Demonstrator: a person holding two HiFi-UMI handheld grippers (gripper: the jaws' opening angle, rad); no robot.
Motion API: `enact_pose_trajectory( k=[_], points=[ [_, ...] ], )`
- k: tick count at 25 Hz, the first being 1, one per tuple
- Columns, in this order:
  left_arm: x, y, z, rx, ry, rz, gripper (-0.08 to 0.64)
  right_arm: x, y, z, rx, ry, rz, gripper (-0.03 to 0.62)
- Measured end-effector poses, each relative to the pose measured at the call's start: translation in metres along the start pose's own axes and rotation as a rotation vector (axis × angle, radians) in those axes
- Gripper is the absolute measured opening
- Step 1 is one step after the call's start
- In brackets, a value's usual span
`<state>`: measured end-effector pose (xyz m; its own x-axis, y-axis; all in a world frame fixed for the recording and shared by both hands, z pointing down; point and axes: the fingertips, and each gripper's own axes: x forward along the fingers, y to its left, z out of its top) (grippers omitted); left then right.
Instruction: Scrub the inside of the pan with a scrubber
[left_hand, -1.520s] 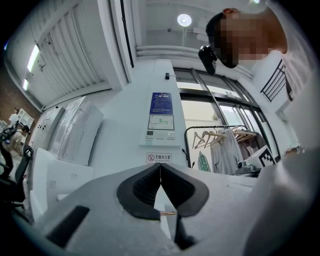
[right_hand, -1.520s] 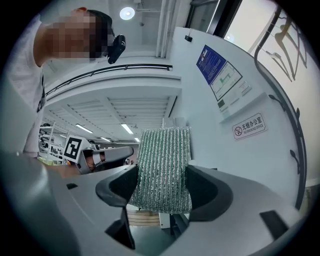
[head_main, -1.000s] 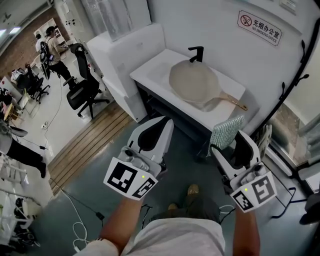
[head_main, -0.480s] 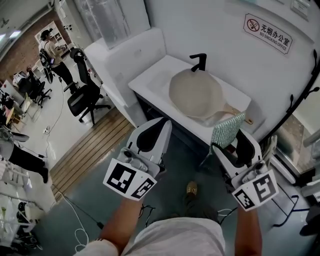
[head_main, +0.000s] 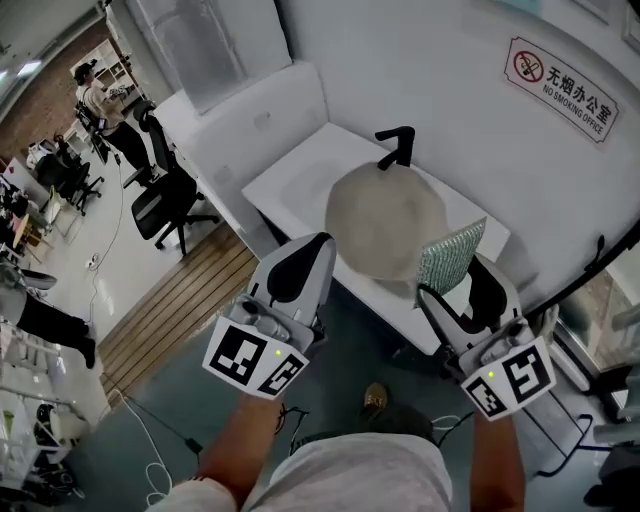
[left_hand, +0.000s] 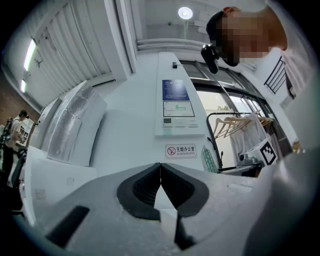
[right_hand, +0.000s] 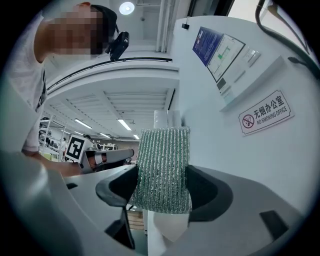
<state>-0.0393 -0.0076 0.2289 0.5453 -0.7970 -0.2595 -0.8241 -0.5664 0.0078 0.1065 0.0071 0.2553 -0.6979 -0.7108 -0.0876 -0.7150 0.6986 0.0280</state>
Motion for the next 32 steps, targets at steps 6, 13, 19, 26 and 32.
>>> enact_pose_trajectory(
  k=[6, 13, 19, 26, 32],
  points=[
    [0.040, 0.021, -0.014, 0.005, 0.023, 0.035, 0.017, 0.032, -0.042, -0.004, 0.008, 0.010, 0.020, 0.304],
    [0.068, 0.040, -0.021, 0.014, 0.053, 0.046, 0.015, 0.060, -0.063, -0.006, 0.012, 0.029, 0.026, 0.304],
    [0.082, 0.059, -0.026, 0.020, 0.070, 0.017, 0.017, 0.085, -0.064, -0.008, 0.006, 0.036, 0.007, 0.304],
    [0.104, 0.093, -0.041, 0.021, 0.099, -0.026, 0.017, 0.119, -0.071, -0.012, -0.011, 0.051, -0.051, 0.304],
    [0.116, 0.120, -0.067, 0.018, 0.155, -0.077, 0.017, 0.147, -0.074, -0.027, -0.027, 0.089, -0.104, 0.304]
  ],
)
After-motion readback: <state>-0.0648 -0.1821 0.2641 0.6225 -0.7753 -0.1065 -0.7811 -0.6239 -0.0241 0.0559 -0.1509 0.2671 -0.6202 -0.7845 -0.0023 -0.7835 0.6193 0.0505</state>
